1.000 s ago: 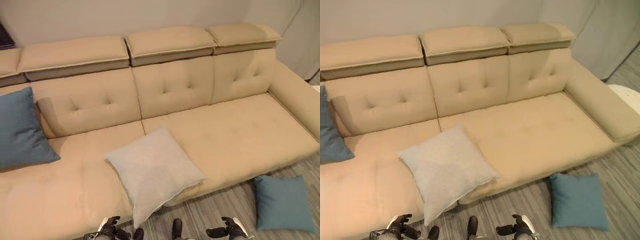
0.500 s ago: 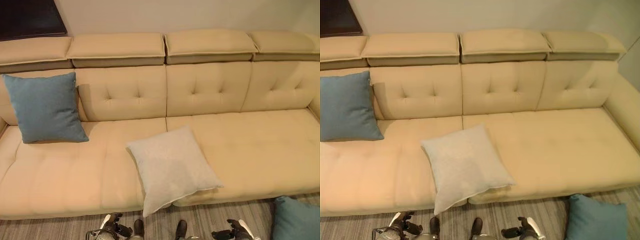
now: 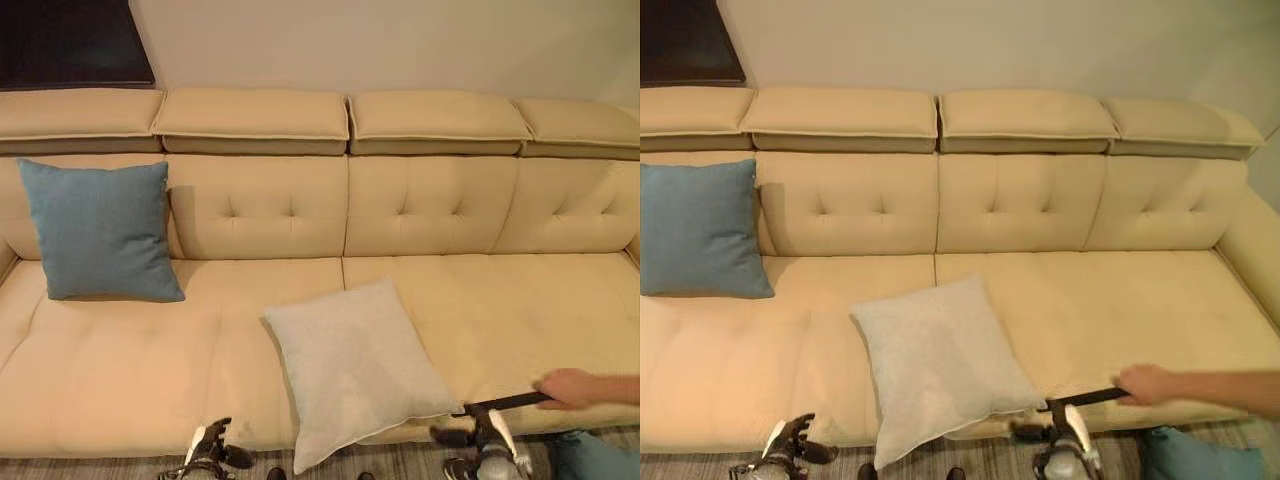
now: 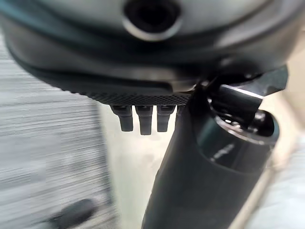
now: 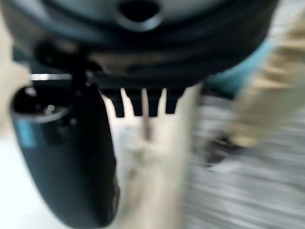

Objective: Pick up all the scattered cushions and arrange them neatly on the sofa.

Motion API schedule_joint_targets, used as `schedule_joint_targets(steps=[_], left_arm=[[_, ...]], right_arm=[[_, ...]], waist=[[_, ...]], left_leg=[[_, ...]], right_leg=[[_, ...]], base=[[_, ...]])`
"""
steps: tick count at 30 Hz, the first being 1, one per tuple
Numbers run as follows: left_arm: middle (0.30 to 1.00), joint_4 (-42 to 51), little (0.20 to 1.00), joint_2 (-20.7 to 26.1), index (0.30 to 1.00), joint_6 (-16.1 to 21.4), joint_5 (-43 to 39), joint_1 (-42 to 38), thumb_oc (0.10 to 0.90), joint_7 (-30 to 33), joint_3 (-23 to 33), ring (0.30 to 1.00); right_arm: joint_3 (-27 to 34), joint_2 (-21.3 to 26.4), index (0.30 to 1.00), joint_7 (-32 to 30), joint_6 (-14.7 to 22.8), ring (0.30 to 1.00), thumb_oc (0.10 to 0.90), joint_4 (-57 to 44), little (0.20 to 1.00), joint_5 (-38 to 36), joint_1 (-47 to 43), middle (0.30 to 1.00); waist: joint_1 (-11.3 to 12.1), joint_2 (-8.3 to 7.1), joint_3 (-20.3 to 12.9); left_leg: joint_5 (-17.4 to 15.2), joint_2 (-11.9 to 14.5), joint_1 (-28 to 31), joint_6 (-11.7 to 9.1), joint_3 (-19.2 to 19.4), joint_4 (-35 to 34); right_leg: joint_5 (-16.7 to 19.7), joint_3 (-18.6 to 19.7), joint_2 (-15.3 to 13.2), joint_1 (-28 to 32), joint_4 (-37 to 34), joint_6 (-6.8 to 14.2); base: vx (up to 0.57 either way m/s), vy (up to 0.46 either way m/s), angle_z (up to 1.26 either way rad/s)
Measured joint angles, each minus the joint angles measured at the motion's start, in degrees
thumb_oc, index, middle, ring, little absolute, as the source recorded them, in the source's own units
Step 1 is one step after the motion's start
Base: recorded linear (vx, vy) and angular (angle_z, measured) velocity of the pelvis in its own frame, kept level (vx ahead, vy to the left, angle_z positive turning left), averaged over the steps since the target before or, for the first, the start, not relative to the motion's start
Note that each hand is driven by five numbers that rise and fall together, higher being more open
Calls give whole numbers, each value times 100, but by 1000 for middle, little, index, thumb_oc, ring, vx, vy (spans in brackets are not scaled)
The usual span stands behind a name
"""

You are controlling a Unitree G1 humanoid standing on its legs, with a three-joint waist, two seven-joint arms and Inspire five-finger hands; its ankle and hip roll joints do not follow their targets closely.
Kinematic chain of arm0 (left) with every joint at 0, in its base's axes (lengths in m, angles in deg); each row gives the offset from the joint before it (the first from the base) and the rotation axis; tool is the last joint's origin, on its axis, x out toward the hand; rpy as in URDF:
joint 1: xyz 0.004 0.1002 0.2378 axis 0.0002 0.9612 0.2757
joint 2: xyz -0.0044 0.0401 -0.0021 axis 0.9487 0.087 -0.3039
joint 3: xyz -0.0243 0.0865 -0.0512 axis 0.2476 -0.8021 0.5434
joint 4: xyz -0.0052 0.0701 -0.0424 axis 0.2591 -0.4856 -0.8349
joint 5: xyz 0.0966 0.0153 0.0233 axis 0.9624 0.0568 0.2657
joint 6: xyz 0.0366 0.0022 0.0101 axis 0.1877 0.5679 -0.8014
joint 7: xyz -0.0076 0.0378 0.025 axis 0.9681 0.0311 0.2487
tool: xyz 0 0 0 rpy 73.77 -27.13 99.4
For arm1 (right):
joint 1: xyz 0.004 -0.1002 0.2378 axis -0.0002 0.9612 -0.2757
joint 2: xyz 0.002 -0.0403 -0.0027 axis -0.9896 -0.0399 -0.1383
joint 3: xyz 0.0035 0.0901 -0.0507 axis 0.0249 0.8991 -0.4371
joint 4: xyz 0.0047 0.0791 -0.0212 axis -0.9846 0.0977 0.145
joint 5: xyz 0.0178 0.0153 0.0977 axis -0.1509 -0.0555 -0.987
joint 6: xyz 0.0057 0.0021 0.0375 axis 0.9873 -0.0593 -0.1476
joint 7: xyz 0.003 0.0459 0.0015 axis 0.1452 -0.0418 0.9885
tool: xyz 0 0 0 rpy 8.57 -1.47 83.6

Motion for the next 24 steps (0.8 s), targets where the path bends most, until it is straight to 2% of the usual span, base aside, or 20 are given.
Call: schedule_joint_targets(steps=[6, 12, 15, 18, 24], left_arm=[[900, 1126, 900, 3, 900, 103, -217, 190, 800, 64, 55, 900], [900, 1211, 900, -48, 900, 105, -261, 197, 800, 57, 53, 900], [900, 1403, 900, 20, 900, 107, -425, 212, 800, 176, 331, 900], [900, 1506, 900, 114, 900, 107, -397, 214, 800, 151, 285, 900], [900, 1540, 900, -50, 900, 103, -394, 317, 800, 66, 33, 900]], right_arm=[[79, 206, 900, -121, 123, 900, 800, -935, 900, 184, 16, 900], [68, 203, 900, -116, 108, 900, 800, -919, 900, 205, 111, 900], [65, 201, 900, -114, 101, 900, 800, -892, 900, 204, 154, 900], [56, 162, 900, -111, 100, 900, 800, -892, 900, 204, 151, 900], [-115, 89, 900, -104, 100, 900, 800, -886, 900, 203, 151, 900]], waist=[[0, 57, 32], [-2, 171, 130], [5, 190, 160], [6, 195, 165], [-3, 163, 184]], left_leg=[[15, 12, 90, -28, 31, -58], [15, 10, 96, -28, 46, -58], [15, 11, 115, -28, 45, -58], [15, 4, 131, -28, 45, -58], [17, 7, 163, -31, 47, -58]], right_leg=[[20, 53, 28, 88, -81, 35], [25, 70, 25, 86, -81, 39], [25, 70, 27, 106, -81, 39], [25, 70, 20, 121, -82, 40], [28, 74, 21, 147, -85, 45]], base=[[-20, 3, -2], [0, 0, 0], [0, 0, 0], [0, 0, 0], [0, 0, 0]])
